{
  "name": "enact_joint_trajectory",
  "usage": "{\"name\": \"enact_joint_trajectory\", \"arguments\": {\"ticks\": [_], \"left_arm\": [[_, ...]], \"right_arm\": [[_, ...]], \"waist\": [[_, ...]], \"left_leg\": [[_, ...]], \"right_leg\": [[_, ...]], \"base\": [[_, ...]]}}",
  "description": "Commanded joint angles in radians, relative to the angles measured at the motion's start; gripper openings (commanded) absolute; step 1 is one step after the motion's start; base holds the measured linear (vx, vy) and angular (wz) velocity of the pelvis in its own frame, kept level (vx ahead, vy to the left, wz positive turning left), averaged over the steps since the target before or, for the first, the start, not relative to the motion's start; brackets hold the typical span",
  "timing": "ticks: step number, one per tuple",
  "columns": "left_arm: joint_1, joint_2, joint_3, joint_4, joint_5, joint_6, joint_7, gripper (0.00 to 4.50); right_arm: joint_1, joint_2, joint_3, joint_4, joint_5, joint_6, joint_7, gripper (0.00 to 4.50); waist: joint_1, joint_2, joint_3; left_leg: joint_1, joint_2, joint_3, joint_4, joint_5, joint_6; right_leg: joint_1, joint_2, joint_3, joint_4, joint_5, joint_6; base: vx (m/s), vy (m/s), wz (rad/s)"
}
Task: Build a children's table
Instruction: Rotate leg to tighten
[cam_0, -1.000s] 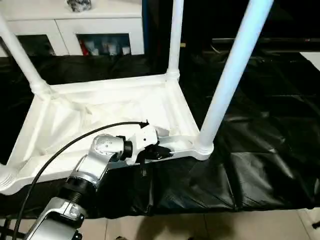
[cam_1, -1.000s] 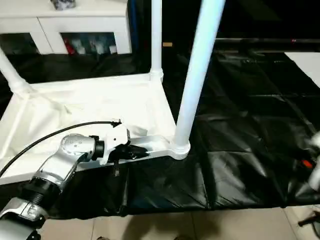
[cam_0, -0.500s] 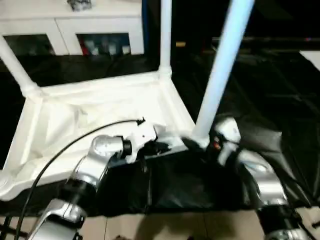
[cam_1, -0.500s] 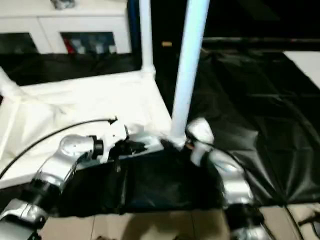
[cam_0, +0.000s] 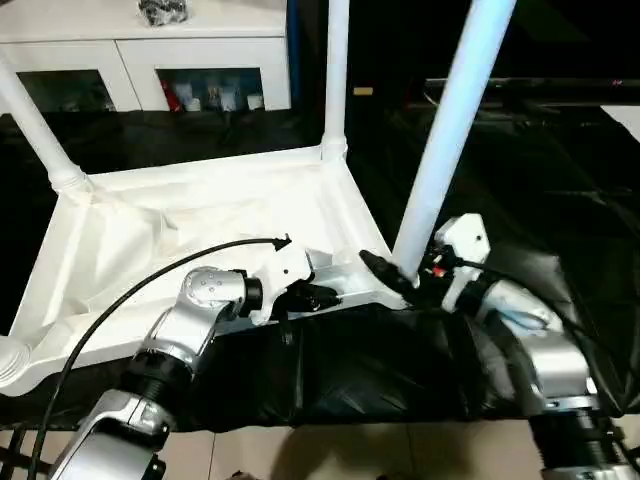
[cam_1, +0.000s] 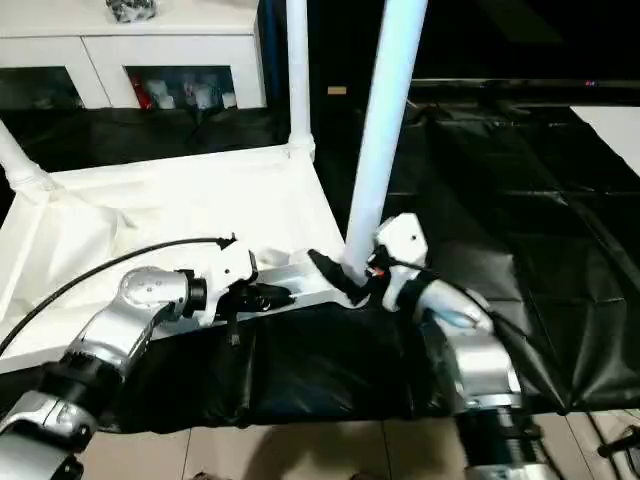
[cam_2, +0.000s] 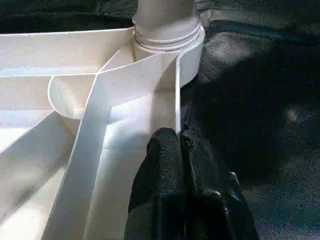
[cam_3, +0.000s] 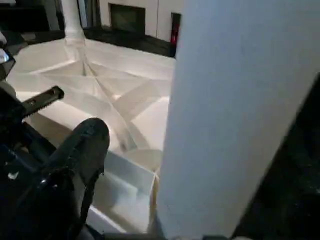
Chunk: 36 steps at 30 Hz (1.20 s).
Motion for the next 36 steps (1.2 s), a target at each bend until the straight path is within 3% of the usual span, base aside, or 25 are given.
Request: {"name": "enact_joint_trajectory", "arguments": {"ticks": [1,4,6,7,8,9,11,12,13,15,16,21,22,23,24,25,28,29,31,32,33,34,36], "left_arm": [[-0.002,0.013,0.005,0.017,-0.002,0.007,-0.009,0.00],[0.008,0.005,0.005,0.000,-0.017,0.012,-0.012,0.00],[0.017,-0.007,0.006,-0.009,-0.031,0.013,-0.013,0.00],[0.022,-0.012,0.005,-0.013,-0.035,0.013,-0.013,0.00],[0.023,-0.013,0.005,-0.014,-0.036,0.014,-0.012,0.00],[0.029,-0.019,0.005,-0.021,-0.040,0.016,-0.009,0.00],[0.037,-0.025,0.005,-0.028,-0.045,0.017,-0.006,0.00],[0.057,-0.030,0.005,-0.049,-0.052,0.025,-0.002,0.00],[0.057,-0.030,0.005,-0.049,-0.052,0.025,-0.002,0.00],[0.087,-0.033,0.006,-0.088,-0.062,0.043,0.003,0.00],[0.088,-0.033,0.006,-0.089,-0.062,0.044,0.003,0.00],[0.104,-0.026,0.007,-0.130,-0.069,0.068,0.005,0.00],[0.106,-0.016,0.013,-0.139,-0.073,0.071,-0.001,0.00],[0.103,0.003,0.017,-0.132,-0.077,0.065,-0.022,0.00],[0.103,0.005,0.017,-0.131,-0.077,0.064,-0.025,0.00],[0.096,0.030,0.013,-0.116,-0.069,0.044,-0.050,0.00],[0.081,0.040,0.010,-0.091,-0.056,0.027,-0.059,0.00],[0.065,0.045,0.006,-0.079,-0.051,0.026,-0.071,0.00],[0.065,0.045,0.006,-0.079,-0.051,0.026,-0.071,0.00],[0.054,0.047,0.005,-0.072,-0.048,0.030,-0.080,0.00],[0.034,0.047,0.002,-0.061,-0.045,0.037,-0.090,0.00],[0.031,0.048,0.000,-0.059,-0.044,0.038,-0.094,0.00],[-0.011,0.046,-0.030,-0.033,-0.033,0.059,-0.126,0.00]], "right_arm": [[0.006,-0.008,0.002,-0.026,0.013,0.023,-0.003,4.46],[0.020,-0.016,-0.007,-0.050,0.010,0.068,-0.031,4.46],[0.033,-0.022,-0.008,-0.075,0.001,0.106,-0.053,4.46],[0.040,-0.024,-0.007,-0.086,-0.001,0.120,-0.060,4.46],[0.042,-0.025,-0.007,-0.088,-0.002,0.121,-0.062,4.46],[0.052,-0.027,-0.004,-0.101,-0.009,0.133,-0.071,4.46],[0.063,-0.028,-0.001,-0.113,-0.012,0.145,-0.079,4.46],[0.085,-0.027,0.008,-0.141,-0.014,0.160,-0.087,4.46],[0.085,-0.027,0.008,-0.141,-0.014,0.160,-0.087,4.46],[0.107,-0.014,0.023,-0.156,-0.021,0.161,-0.104,4.46],[0.108,-0.013,0.024,-0.156,-0.021,0.161,-0.105,4.46],[0.127,0.014,0.049,-0.172,-0.003,0.167,-0.123,4.46],[0.128,0.020,0.057,-0.179,0.010,0.171,-0.111,4.46],[0.122,0.027,0.061,-0.167,0.022,0.158,-0.093,4.46],[0.121,0.028,0.062,-0.166,0.023,0.157,-0.092,4.46],[0.112,0.019,0.072,-0.145,0.016,0.133,-0.066,4.46],[0.098,0.002,0.071,-0.119,0.005,0.118,-0.052,4.46],[0.088,-0.010,0.063,-0.107,0.014,0.114,-0.030,4.46],[0.088,-0.010,0.063,-0.107,0.014,0.114,-0.030,4.46],[0.079,-0.018,0.057,-0.098,0.025,0.113,-0.017,4.46],[0.073,-0.044,0.059,-0.094,0.040,0.112,0.029,4.46],[0.073,-0.049,0.060,-0.093,0.043,0.112,0.038,4.46],[0.063,-0.124,0.068,-0.074,0.068,0.099,0.159,4.46]], "waist": [[0.003,-0.014,-0.058],[0.002,-0.005,-0.060],[0.001,-0.008,-0.061],[-0.001,-0.008,-0.054],[-0.001,-0.008,-0.056],[-0.004,-0.010,-0.048],[-0.005,-0.011,-0.049],[-0.007,-0.015,-0.041],[-0.007,-0.008,-0.031],[-0.008,-0.002,-0.031],[-0.010,-0.006,-0.032],[-0.006,-0.008,-0.035],[-0.006,-0.019,-0.038],[-0.005,-0.028,-0.032],[-0.001,-0.018,-0.035],[-0.003,-0.017,-0.031],[-0.006,-0.025,-0.027],[-0.003,-0.016,-0.025],[-0.004,-0.020,-0.024],[-0.003,-0.015,-0.022],[-0.001,0.016,-0.026],[-0.006,-0.001,-0.024],[-0.002,0.000,-0.028]], "left_leg": [[0.009,0.015,-0.009,-0.073,-0.238,0.022],[0.008,0.014,-0.009,-0.072,-0.225,0.018],[0.010,0.014,-0.009,-0.072,-0.223,0.017],[0.008,0.014,-0.008,-0.074,-0.228,0.018],[0.009,0.014,-0.008,-0.073,-0.231,0.020],[0.007,0.015,-0.007,-0.075,-0.237,0.021],[0.008,0.013,-0.007,-0.075,-0.252,0.021],[0.006,0.013,-0.006,-0.077,-0.255,0.022],[0.005,0.015,-0.007,-0.082,-0.281,0.021],[0.007,0.014,-0.010,-0.084,-0.286,0.018],[0.006,0.014,-0.008,-0.083,-0.286,0.020],[0.003,0.013,-0.007,-0.080,-0.217,0.043],[0.003,0.013,-0.005,-0.078,-0.199,0.049],[-0.002,0.013,-0.005,-0.080,-0.187,0.059],[0.000,0.013,-0.007,-0.079,-0.180,0.059],[0.002,0.014,-0.005,-0.080,-0.193,0.058],[0.002,0.013,-0.005,-0.083,-0.208,0.050],[0.006,0.014,-0.006,-0.084,-0.227,0.041],[0.006,0.015,-0.006,-0.086,-0.236,0.031],[0.007,0.017,-0.007,-0.087,-0.239,0.026],[0.011,0.016,-0.010,-0.087,-0.243,0.017],[0.011,0.016,-0.005,-0.088,-0.258,0.018],[0.009,0.013,-0.005,-0.082,-0.229,0.028]], "right_leg": [[0.041,-0.034,0.029,-0.076,-0.284,-0.181],[0.043,-0.032,0.028,-0.072,-0.250,-0.191],[0.043,-0.030,0.027,-0.071,-0.233,-0.196],[0.041,-0.028,0.029,-0.073,-0.231,-0.196],[0.042,-0.030,0.029,-0.072,-0.232,-0.195],[0.037,-0.029,0.030,-0.076,-0.239,-0.193],[0.038,-0.029,0.029,-0.078,-0.277,-0.184],[0.035,-0.028,0.030,-0.081,-0.287,-0.178],[0.032,-0.026,0.031,-0.087,-0.319,-0.164],[0.030,-0.029,0.031,-0.087,-0.336,-0.152],[0.030,-0.027,0.031,-0.089,-0.334,-0.151],[0.035,-0.028,0.031,-0.079,-0.254,-0.174],[0.036,-0.027,0.031,-0.078,-0.233,-0.178],[0.036,-0.028,0.031,-0.075,-0.225,-0.179],[0.036,-0.030,0.031,-0.071,-0.221,-0.181],[0.033,-0.031,0.031,-0.076,-0.236,-0.181],[0.033,-0.029,0.032,-0.078,-0.262,-0.172],[0.030,-0.031,0.033,-0.081,-0.296,-0.168],[0.031,-0.031,0.033,-0.082,-0.305,-0.167],[0.030,-0.033,0.034,-0.082,-0.303,-0.167],[0.030,-0.034,0.033,-0.079,-0.290,-0.175],[0.029,-0.029,0.032,-0.088,-0.285,-0.175],[0.038,-0.027,0.033,-0.076,-0.191,-0.207]], "base": [[0.000,0.000,0.00],[0.000,0.000,0.00],[0.000,0.000,0.00],[0.000,0.000,0.00],[0.000,0.000,0.00],[0.000,0.000,0.00],[0.000,0.000,0.00],[0.000,0.000,0.00],[0.000,0.000,0.00],[0.000,0.000,0.00],[0.000,0.000,0.00],[0.000,0.000,0.00],[0.000,0.000,0.00],[0.000,0.000,0.00],[0.000,0.000,0.00],[0.000,0.000,0.00],[0.000,0.000,0.00],[0.000,0.000,0.00],[0.000,0.000,0.00],[0.000,0.000,0.00],[0.000,0.000,0.00],[0.000,0.000,0.00],[0.000,0.000,0.00]]}}
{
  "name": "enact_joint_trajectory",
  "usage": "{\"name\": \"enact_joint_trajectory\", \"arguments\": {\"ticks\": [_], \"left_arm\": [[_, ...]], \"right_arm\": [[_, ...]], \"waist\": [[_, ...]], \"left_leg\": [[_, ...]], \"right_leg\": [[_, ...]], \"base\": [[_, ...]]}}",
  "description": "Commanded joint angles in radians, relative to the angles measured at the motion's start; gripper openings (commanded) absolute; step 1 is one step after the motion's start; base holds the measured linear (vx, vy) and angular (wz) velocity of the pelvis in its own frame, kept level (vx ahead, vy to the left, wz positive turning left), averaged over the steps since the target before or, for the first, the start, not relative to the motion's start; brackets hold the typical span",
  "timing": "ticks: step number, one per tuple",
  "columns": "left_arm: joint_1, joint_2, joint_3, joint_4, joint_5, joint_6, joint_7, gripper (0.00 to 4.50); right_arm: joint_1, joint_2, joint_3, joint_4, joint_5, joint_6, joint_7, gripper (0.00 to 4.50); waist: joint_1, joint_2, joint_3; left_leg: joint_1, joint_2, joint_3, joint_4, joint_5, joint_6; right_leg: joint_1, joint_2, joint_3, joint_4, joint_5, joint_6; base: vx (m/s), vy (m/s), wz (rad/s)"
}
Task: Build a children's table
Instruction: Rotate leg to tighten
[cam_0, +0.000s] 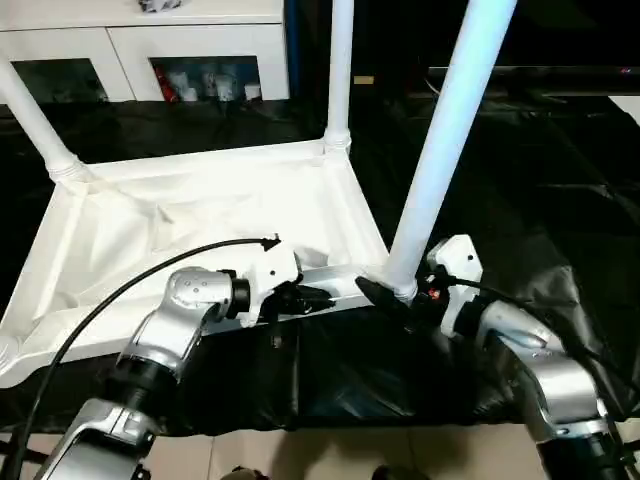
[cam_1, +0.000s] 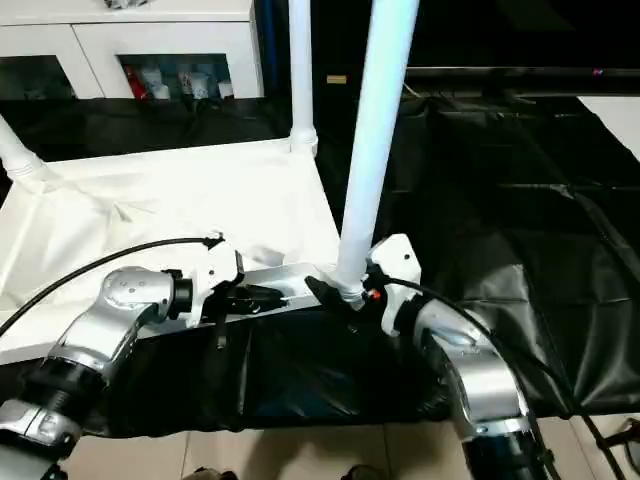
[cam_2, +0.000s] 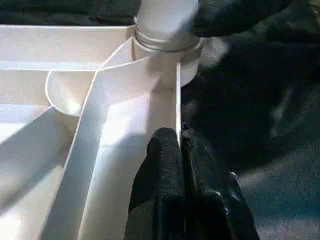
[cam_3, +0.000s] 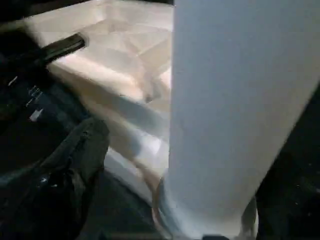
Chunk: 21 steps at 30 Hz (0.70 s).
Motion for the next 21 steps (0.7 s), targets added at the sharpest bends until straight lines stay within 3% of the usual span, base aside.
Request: {"name": "enact_joint_trajectory", "arguments": {"ticks": [1,2,4,5,6,8,11,12,13,14,16,17,20,21], "left_arm": [[-0.014,0.001,-0.034,0.026,0.011,0.020,-0.021,0.00],[-0.045,-0.006,-0.052,0.045,0.018,0.035,-0.038,0.00],[-0.059,-0.007,-0.057,0.068,0.021,0.033,-0.050,0.00],[-0.064,-0.009,-0.059,0.081,0.024,0.026,-0.051,0.00],[-0.073,-0.012,-0.064,0.103,0.036,0.010,-0.046,0.00],[-0.080,-0.013,-0.068,0.127,0.046,-0.007,-0.047,0.00],[-0.093,-0.007,-0.063,0.146,0.039,-0.012,-0.066,0.00],[-0.093,-0.007,-0.063,0.146,0.039,-0.012,-0.066,0.00],[-0.100,-0.007,-0.063,0.158,0.041,-0.019,-0.065,0.00],[-0.108,-0.005,-0.064,0.174,0.042,-0.030,-0.066,0.00],[-0.110,-0.003,-0.059,0.180,0.032,-0.036,-0.076,0.00],[-0.106,0.001,-0.053,0.172,0.023,-0.031,-0.081,0.00],[-0.108,0.009,-0.052,0.170,0.025,-0.036,-0.083,0.00],[-0.108,0.012,-0.051,0.168,0.024,-0.036,-0.086,0.00]], "right_arm": [[-0.013,-0.030,0.010,0.010,0.022,-0.007,0.078,4.46],[-0.035,-0.066,0.003,0.031,0.034,-0.003,0.127,4.46],[-0.049,-0.078,0.008,0.048,0.033,-0.003,0.148,4.46],[-0.054,-0.085,0.013,0.058,0.027,-0.008,0.156,4.46],[-0.062,-0.092,0.019,0.076,0.017,-0.016,0.163,4.46],[-0.077,-0.093,0.020,0.106,0.017,-0.024,0.170,4.21],[-0.102,-0.097,0.020,0.136,0.029,-0.033,0.188,3.96],[-0.102,-0.097,0.020,0.136,0.029,-0.033,0.188,3.83],[-0.114,-0.098,0.024,0.154,0.031,-0.038,0.200,3.75],[-0.134,-0.095,0.034,0.188,0.024,-0.054,0.218,3.70],[-0.146,-0.087,0.039,0.210,0.024,-0.062,0.232,3.52],[-0.150,-0.083,0.041,0.217,0.022,-0.064,0.230,3.41],[-0.151,-0.079,0.046,0.226,0.018,-0.068,0.229,3.25],[-0.149,-0.078,0.049,0.230,0.017,-0.069,0.231,3.08]], "waist": [[-0.001,-0.008,-0.058],[-0.002,0.002,-0.054],[-0.002,-0.005,-0.057],[-0.001,0.003,-0.051],[0.000,0.005,-0.058],[0.003,0.008,-0.054],[0.004,0.000,-0.055],[0.004,0.003,-0.056],[0.002,-0.010,-0.057],[0.003,-0.003,-0.057],[0.004,-0.022,-0.062],[0.006,-0.013,-0.059],[0.006,-0.018,-0.061],[0.006,-0.008,-0.049]], "left_leg": [[0.010,0.015,-0.007,-0.061,-0.200,0.046],[0.007,0.016,-0.006,-0.060,-0.179,0.058],[0.008,0.013,-0.004,-0.055,-0.174,0.072],[0.008,0.014,-0.003,-0.056,-0.182,0.073],[0.010,0.014,-0.004,-0.054,-0.181,0.071],[0.011,0.016,-0.004,-0.056,-0.199,0.069],[0.010,0.016,-0.006,-0.057,-0.214,0.059],[0.011,0.017,-0.006,-0.058,-0.218,0.058],[0.010,0.017,-0.005,-0.057,-0.217,0.057],[0.009,0.016,-0.006,-0.057,-0.211,0.058],[0.007,0.017,-0.005,-0.054,-0.186,0.069],[0.008,0.019,-0.005,-0.055,-0.181,0.072],[0.009,0.020,-0.005,-0.054,-0.171,0.076],[0.006,0.019,-0.005,-0.058,-0.182,0.076]], "right_leg": [[0.052,-0.028,0.030,-0.064,-0.131,-0.233],[0.050,-0.028,0.030,-0.062,-0.088,-0.252],[0.054,-0.027,0.028,-0.060,-0.072,-0.274],[0.051,-0.027,0.027,-0.065,-0.082,-0.278],[0.057,-0.029,0.026,-0.060,-0.076,-0.285],[0.054,-0.029,0.025,-0.065,-0.099,-0.293],[0.058,-0.030,0.024,-0.066,-0.148,-0.284],[0.057,-0.031,0.023,-0.066,-0.159,-0.283],[0.057,-0.030,0.024,-0.068,-0.167,-0.278],[0.057,-0.031,0.023,-0.066,-0.176,-0.278],[0.059,-0.033,0.025,-0.064,-0.171,-0.276],[0.055,-0.034,0.025,-0.063,-0.170,-0.278],[0.056,-0.033,0.025,-0.060,-0.152,-0.280],[0.050,-0.032,0.025,-0.064,-0.155,-0.277]], "base": [[0.000,0.000,0.00],[0.000,0.000,0.00],[0.000,0.000,0.00],[0.000,0.000,0.00],[0.000,0.000,0.00],[0.000,0.000,0.00],[0.000,0.000,0.00],[0.000,0.000,0.00],[0.000,0.000,0.00],[0.000,0.000,0.00],[0.000,0.000,0.00],[0.000,0.000,0.00],[0.000,0.000,0.00],[0.000,0.000,0.00]]}}
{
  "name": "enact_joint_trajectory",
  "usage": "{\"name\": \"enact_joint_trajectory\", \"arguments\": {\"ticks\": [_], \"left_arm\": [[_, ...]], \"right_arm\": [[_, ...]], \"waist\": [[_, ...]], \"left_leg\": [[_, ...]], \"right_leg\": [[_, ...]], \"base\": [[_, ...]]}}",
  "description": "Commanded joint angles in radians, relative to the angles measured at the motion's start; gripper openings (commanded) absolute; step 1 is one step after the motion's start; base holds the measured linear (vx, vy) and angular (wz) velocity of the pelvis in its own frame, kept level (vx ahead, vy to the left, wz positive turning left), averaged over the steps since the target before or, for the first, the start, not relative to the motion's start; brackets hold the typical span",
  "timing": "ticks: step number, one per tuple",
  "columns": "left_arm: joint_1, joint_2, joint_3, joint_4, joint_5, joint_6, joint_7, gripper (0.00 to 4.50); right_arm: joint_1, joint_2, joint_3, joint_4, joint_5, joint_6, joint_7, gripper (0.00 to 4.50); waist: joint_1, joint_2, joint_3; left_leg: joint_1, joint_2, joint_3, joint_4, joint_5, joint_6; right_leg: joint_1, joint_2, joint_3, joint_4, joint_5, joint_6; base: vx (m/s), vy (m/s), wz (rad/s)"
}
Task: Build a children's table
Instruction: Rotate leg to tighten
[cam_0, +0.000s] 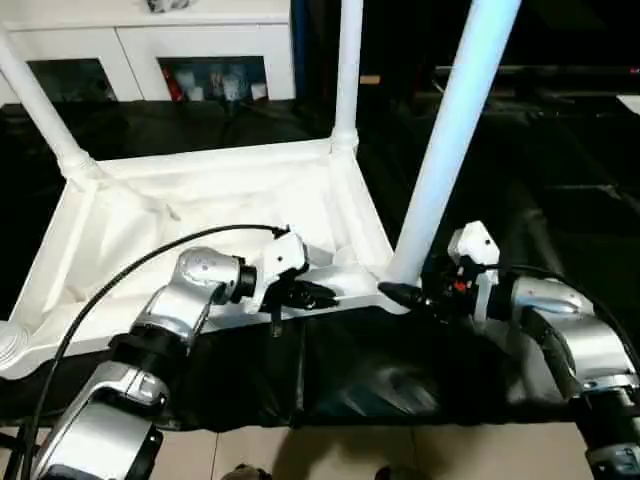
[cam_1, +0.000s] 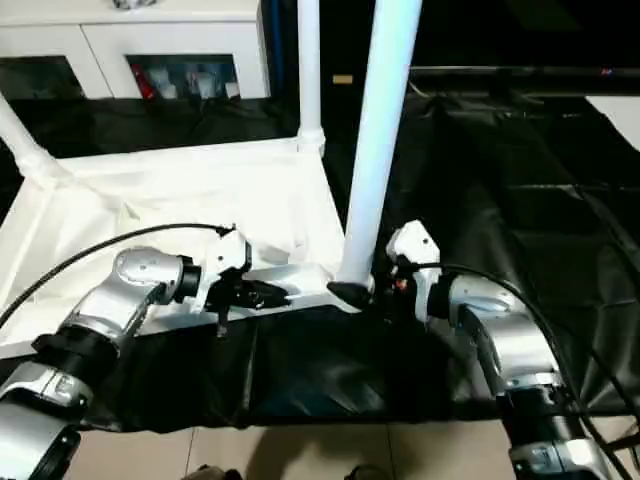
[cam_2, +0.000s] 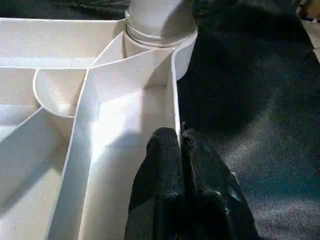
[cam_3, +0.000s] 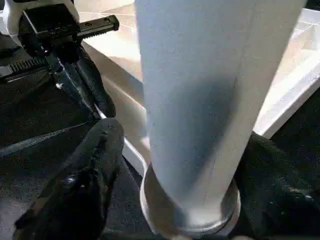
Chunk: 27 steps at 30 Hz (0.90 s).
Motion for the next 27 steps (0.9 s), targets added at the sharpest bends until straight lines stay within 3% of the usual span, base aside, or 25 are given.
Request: {"name": "enact_joint_trajectory", "arguments": {"ticks": [1,7,8,11,17,23,25,26,27], "left_arm": [[-0.001,0.017,-0.019,0.010,0.019,-0.001,-0.019,0.00],[0.000,0.024,-0.024,0.011,0.015,-0.004,-0.044,0.00],[-0.001,0.024,-0.026,0.014,0.017,-0.005,-0.046,0.00],[-0.003,0.024,-0.030,0.018,0.019,-0.007,-0.055,0.00],[-0.007,0.016,-0.030,0.031,0.029,-0.006,-0.042,0.00],[0.001,-0.014,-0.011,0.012,0.032,0.040,0.041,0.00],[-0.006,-0.080,-0.010,-0.009,0.049,0.098,0.160,0.00],[-0.007,-0.087,-0.009,-0.010,0.049,0.104,0.171,0.00],[-0.016,-0.137,-0.008,-0.011,0.055,0.132,0.236,0.00]], "right_arm": [[0.003,0.011,0.036,0.011,-0.004,-0.007,0.029,3.08],[0.015,0.016,0.042,0.019,-0.003,-0.011,0.035,2.48],[0.015,0.018,0.043,0.022,-0.005,-0.013,0.034,2.48],[0.016,0.024,0.050,0.029,-0.004,-0.011,0.032,2.16],[0.040,0.049,0.076,0.018,-0.008,-0.002,0.024,1.97],[0.102,0.118,0.062,-0.025,-0.032,0.014,-0.125,1.95],[0.121,0.238,0.033,-0.019,-0.057,0.042,-0.330,1.95],[0.121,0.248,0.031,-0.019,-0.058,0.045,-0.344,1.95],[0.112,0.315,0.026,-0.008,-0.074,0.051,-0.437,1.95]], "waist": [[0.001,-0.011,-0.052],[-0.002,-0.010,-0.039],[-0.004,-0.006,-0.033],[-0.005,-0.009,-0.030],[-0.007,-0.008,-0.017],[-0.010,-0.012,-0.006],[-0.011,-0.013,-0.001],[-0.015,-0.010,0.006],[-0.017,-0.010,0.010]], "left_leg": [[0.007,0.017,-0.003,-0.062,-0.191,0.074],[0.007,0.018,-0.005,-0.069,-0.230,0.061],[0.007,0.018,-0.004,-0.072,-0.244,0.058],[0.008,0.018,-0.005,-0.074,-0.248,0.056],[0.009,0.020,-0.006,-0.082,-0.288,0.045],[0.013,0.022,-0.010,-0.095,-0.341,0.015],[0.017,0.021,-0.012,-0.100,-0.368,0.001],[0.025,0.020,-0.015,-0.103,-0.408,-0.013],[0.028,0.018,-0.023,-0.107,-0.442,-0.020]], "right_leg": [[0.048,-0.031,0.027,-0.066,-0.158,-0.272],[0.044,-0.031,0.028,-0.072,-0.208,-0.261],[0.040,-0.030,0.028,-0.075,-0.214,-0.258],[0.040,-0.031,0.029,-0.075,-0.211,-0.261],[0.036,-0.034,0.030,-0.084,-0.282,-0.246],[0.026,-0.037,0.034,-0.099,-0.406,-0.199],[0.020,-0.038,0.034,-0.109,-0.478,-0.170],[0.010,-0.041,0.032,-0.118,-0.551,-0.153],[0.011,-0.042,0.028,-0.126,-0.640,-0.117]], "base": [[0.000,0.000,0.00],[0.000,0.000,0.00],[0.000,0.000,0.00],[0.000,0.000,0.00],[0.000,0.000,0.00],[0.000,0.000,0.00],[0.000,0.000,0.00],[0.000,0.000,0.00],[0.000,0.000,0.00]]}}
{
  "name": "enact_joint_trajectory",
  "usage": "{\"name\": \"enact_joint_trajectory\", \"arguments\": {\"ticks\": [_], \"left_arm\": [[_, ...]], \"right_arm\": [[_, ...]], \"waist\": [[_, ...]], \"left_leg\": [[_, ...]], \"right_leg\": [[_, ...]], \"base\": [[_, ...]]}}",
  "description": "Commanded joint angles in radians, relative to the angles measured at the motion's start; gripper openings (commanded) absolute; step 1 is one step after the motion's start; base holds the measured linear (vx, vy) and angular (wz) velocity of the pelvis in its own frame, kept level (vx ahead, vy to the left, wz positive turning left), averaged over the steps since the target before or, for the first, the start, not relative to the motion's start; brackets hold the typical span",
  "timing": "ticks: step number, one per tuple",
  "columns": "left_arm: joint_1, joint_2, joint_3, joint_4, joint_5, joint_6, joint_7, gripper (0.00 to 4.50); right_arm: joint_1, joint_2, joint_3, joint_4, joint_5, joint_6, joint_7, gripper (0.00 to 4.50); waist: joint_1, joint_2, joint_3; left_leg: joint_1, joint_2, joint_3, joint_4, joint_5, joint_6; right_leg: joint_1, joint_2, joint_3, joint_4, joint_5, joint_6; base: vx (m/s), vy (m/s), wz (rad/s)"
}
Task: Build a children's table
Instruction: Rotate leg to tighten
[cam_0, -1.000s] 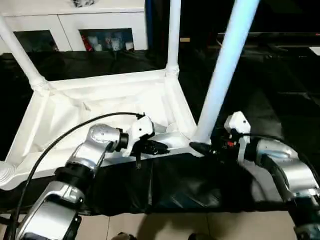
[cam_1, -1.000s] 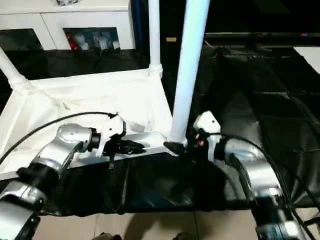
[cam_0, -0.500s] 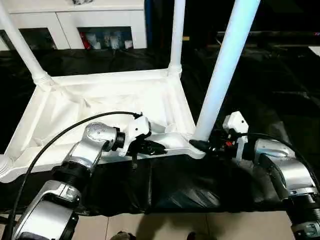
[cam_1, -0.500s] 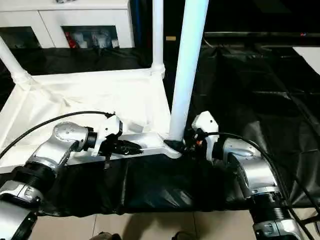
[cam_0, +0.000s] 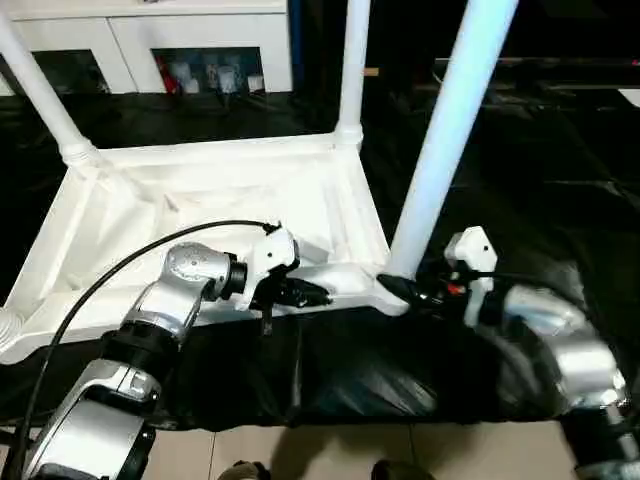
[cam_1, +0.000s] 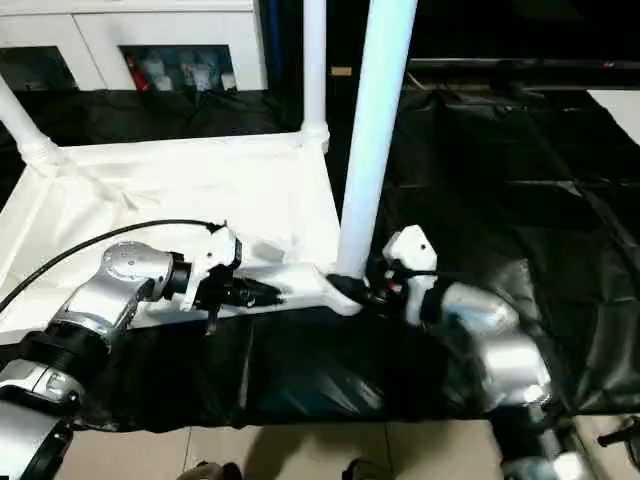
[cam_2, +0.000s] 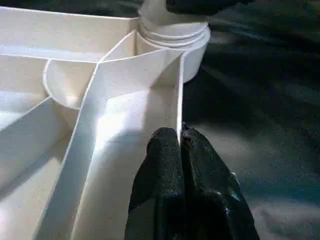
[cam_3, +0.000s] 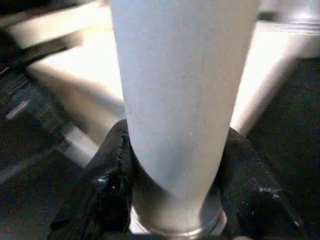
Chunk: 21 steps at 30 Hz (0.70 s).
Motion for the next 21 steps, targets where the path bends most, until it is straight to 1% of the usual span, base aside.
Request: {"name": "enact_joint_trajectory", "arguments": {"ticks": [1,2,3,4,5,6,7,8,9,10,11,12,13,14,15,16,17,18,19,20,21], "left_arm": [[-0.010,-0.100,-0.044,0.011,0.033,0.054,0.132,0.00],[-0.021,-0.149,-0.052,0.024,0.049,0.064,0.194,0.00],[-0.024,-0.165,-0.055,0.029,0.053,0.066,0.211,0.00],[-0.028,-0.190,-0.057,0.036,0.057,0.075,0.238,0.00],[-0.032,-0.205,-0.057,0.041,0.058,0.083,0.256,0.00],[-0.038,-0.225,-0.061,0.047,0.064,0.090,0.279,0.00],[-0.040,-0.240,-0.065,0.047,0.071,0.098,0.294,0.00],[-0.042,-0.244,-0.068,0.047,0.076,0.098,0.299,0.00],[-0.043,-0.247,-0.070,0.048,0.080,0.098,0.304,0.00],[-0.047,-0.249,-0.076,0.050,0.090,0.093,0.309,0.00],[-0.050,-0.241,-0.075,0.050,0.098,0.087,0.305,0.00],[-0.052,-0.230,-0.066,0.052,0.100,0.080,0.299,0.00],[-0.052,-0.219,-0.064,0.052,0.102,0.072,0.289,0.00],[-0.052,-0.210,-0.062,0.052,0.103,0.065,0.282,0.00],[-0.052,-0.205,-0.062,0.052,0.104,0.061,0.278,0.00],[-0.048,-0.172,-0.058,0.053,0.098,0.028,0.240,0.00],[-0.047,-0.158,-0.055,0.054,0.098,0.023,0.227,0.00],[-0.045,-0.143,-0.055,0.054,0.100,0.006,0.213,0.00],[-0.042,-0.126,-0.052,0.051,0.098,0.000,0.190,0.00],[-0.040,-0.106,-0.051,0.050,0.099,-0.020,0.164,0.00],[-0.038,-0.095,-0.051,0.050,0.100,-0.033,0.150,0.00]], "right_arm": [[0.022,0.102,0.091,0.064,-0.018,0.079,-0.087,1.95],[-0.006,0.166,0.087,0.092,-0.039,0.096,-0.186,1.95],[-0.019,0.188,0.086,0.105,-0.044,0.100,-0.215,1.95],[-0.042,0.216,0.086,0.130,-0.054,0.089,-0.251,1.95],[-0.057,0.234,0.086,0.146,-0.061,0.080,-0.275,1.95],[-0.076,0.256,0.089,0.165,-0.066,0.070,-0.294,1.95],[-0.091,0.276,0.091,0.178,-0.075,0.056,-0.309,1.95],[-0.096,0.285,0.088,0.181,-0.075,0.046,-0.314,1.95],[-0.101,0.294,0.085,0.185,-0.075,0.038,-0.319,1.95],[-0.109,0.306,0.079,0.187,-0.069,0.026,-0.317,2.30],[-0.111,0.307,0.066,0.181,-0.064,0.012,-0.316,2.51],[-0.110,0.298,0.060,0.171,-0.057,0.007,-0.292,2.51],[-0.108,0.282,0.063,0.164,-0.064,-0.003,-0.280,2.75],[-0.106,0.269,0.066,0.160,-0.071,-0.012,-0.271,2.75],[-0.106,0.262,0.068,0.159,-0.075,-0.018,-0.267,2.85],[-0.095,0.206,0.077,0.139,-0.088,-0.035,-0.217,2.95],[-0.092,0.176,0.082,0.135,-0.101,-0.050,-0.196,3.04],[-0.086,0.146,0.083,0.128,-0.100,-0.056,-0.161,3.04],[-0.081,0.115,0.077,0.124,-0.096,-0.066,-0.126,3.04],[-0.076,0.077,0.066,0.119,-0.085,-0.073,-0.079,3.04],[-0.074,0.057,0.057,0.117,-0.077,-0.076,-0.051,3.04]], "waist": [[-0.011,-0.003,-0.012],[-0.018,0.002,-0.005],[-0.023,0.006,-0.005],[-0.025,0.010,-0.005],[-0.029,0.009,-0.006],[-0.032,0.012,-0.011],[-0.037,0.013,-0.011],[-0.038,0.014,-0.010],[-0.045,0.012,-0.012],[-0.046,0.015,-0.014],[-0.048,0.011,-0.018],[-0.047,0.012,-0.019],[-0.046,0.010,-0.020],[-0.046,0.011,-0.021],[-0.045,0.010,-0.022],[-0.043,0.010,-0.025],[-0.040,0.009,-0.028],[-0.037,0.008,-0.034],[-0.035,0.006,-0.037],[-0.032,0.005,-0.037],[-0.032,0.002,-0.035]], "left_leg": [[0.017,0.019,-0.024,-0.084,-0.457,-0.023],[0.028,0.015,-0.029,-0.081,-0.515,-0.033],[0.033,0.013,-0.040,-0.084,-0.549,-0.040],[0.030,0.013,-0.045,-0.089,-0.559,-0.041],[0.025,0.014,-0.048,-0.094,-0.566,-0.041],[0.022,0.015,-0.053,-0.100,-0.570,-0.044],[0.018,0.013,-0.059,-0.106,-0.571,-0.040],[0.018,0.013,-0.059,-0.107,-0.575,-0.038],[0.014,0.013,-0.059,-0.107,-0.573,-0.033],[0.007,0.013,-0.061,-0.111,-0.559,-0.028],[0.002,0.014,-0.059,-0.110,-0.530,-0.021],[0.003,0.013,-0.056,-0.109,-0.523,-0.018],[0.008,0.013,-0.050,-0.106,-0.514,-0.010],[0.006,0.013,-0.047,-0.104,-0.497,-0.004],[0.003,0.013,-0.046,-0.103,-0.483,0.000],[0.000,0.013,-0.043,-0.101,-0.448,0.008],[0.000,0.012,-0.041,-0.099,-0.428,0.016],[-0.006,0.013,-0.038,-0.095,-0.373,0.029],[-0.006,0.013,-0.031,-0.090,-0.329,0.049],[-0.005,0.015,-0.028,-0.088,-0.316,0.062],[-0.009,0.013,-0.027,-0.086,-0.321,0.069]], "right_leg": [[-0.003,-0.043,0.028,-0.116,-0.676,-0.102],[-0.017,-0.042,0.022,-0.131,-0.760,-0.071],[-0.011,-0.043,0.011,-0.136,-0.794,-0.044],[-0.005,-0.043,0.008,-0.136,-0.781,-0.039],[0.001,-0.042,0.006,-0.136,-0.756,-0.038],[0.007,-0.042,0.005,-0.132,-0.693,-0.050],[0.011,-0.040,0.008,-0.130,-0.637,-0.063],[0.009,-0.039,0.010,-0.131,-0.616,-0.071],[0.011,-0.040,0.013,-0.128,-0.575,-0.086],[0.018,-0.041,0.015,-0.123,-0.539,-0.098],[0.021,-0.041,0.020,-0.117,-0.487,-0.113],[0.018,-0.042,0.023,-0.118,-0.472,-0.123],[0.014,-0.041,0.027,-0.118,-0.453,-0.140],[0.016,-0.042,0.029,-0.116,-0.440,-0.152],[0.018,-0.043,0.030,-0.115,-0.432,-0.155],[0.022,-0.045,0.032,-0.113,-0.413,-0.161],[0.024,-0.045,0.032,-0.112,-0.401,-0.163],[0.030,-0.044,0.034,-0.105,-0.343,-0.173],[0.029,-0.044,0.036,-0.102,-0.293,-0.191],[0.029,-0.043,0.036,-0.101,-0.286,-0.207],[0.028,-0.043,0.036,-0.102,-0.301,-0.208]], "base": [[0.000,0.000,0.00],[-0.054,0.017,-0.02],[-0.054,0.029,-0.04],[-0.054,0.029,-0.04],[-0.035,0.053,-0.12],[-0.027,0.071,-0.11],[-0.033,0.099,-0.11],[-0.016,0.065,-0.04],[-0.006,0.050,-0.04],[0.000,0.000,0.00],[0.000,0.000,0.00],[0.000,0.000,0.00],[0.000,0.000,0.00],[0.000,0.000,0.00],[0.000,0.000,0.00],[0.000,0.000,0.00],[0.000,0.000,0.00],[0.000,0.000,0.00],[0.000,0.000,0.00],[0.000,0.000,0.00],[0.000,0.000,0.00]]}}
